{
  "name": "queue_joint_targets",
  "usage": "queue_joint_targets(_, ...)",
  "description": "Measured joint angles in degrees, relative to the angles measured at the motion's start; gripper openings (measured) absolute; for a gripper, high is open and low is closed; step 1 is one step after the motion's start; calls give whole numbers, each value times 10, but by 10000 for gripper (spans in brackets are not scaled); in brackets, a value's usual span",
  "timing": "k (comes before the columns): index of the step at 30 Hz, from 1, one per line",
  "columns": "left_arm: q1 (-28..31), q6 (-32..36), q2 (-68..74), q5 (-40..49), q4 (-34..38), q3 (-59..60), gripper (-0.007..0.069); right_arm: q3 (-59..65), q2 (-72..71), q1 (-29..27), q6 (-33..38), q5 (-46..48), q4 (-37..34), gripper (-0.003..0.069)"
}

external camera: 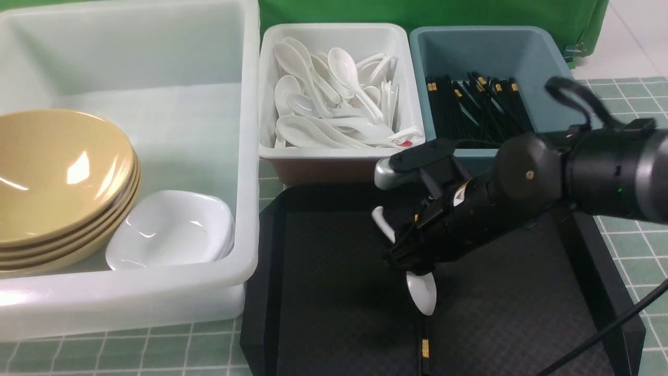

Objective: On blue table put chopsticks spoon bowls plates into blue grey white boxes.
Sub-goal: 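Reach down and grasp the white spoon resting in the bowl with the right gripper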

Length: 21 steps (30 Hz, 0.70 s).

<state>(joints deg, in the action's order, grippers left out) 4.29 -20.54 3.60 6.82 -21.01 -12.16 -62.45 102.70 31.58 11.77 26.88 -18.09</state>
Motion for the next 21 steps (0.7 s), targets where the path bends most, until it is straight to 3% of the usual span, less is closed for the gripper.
queue_joint_targets(6, 0, 1, 0, -11, -1, 0, 2, 0, 40, 0, 1, -24, 7, 385)
queue_joint_targets(10, 0, 2, 0, -14, -2, 0, 2, -3, 41, 0, 8, -16, 11, 300)
queue_joint_targets(21, 0, 3, 0, -16, -2, 0, 2, -51, -50, 0, 42, 101, 15, 300)
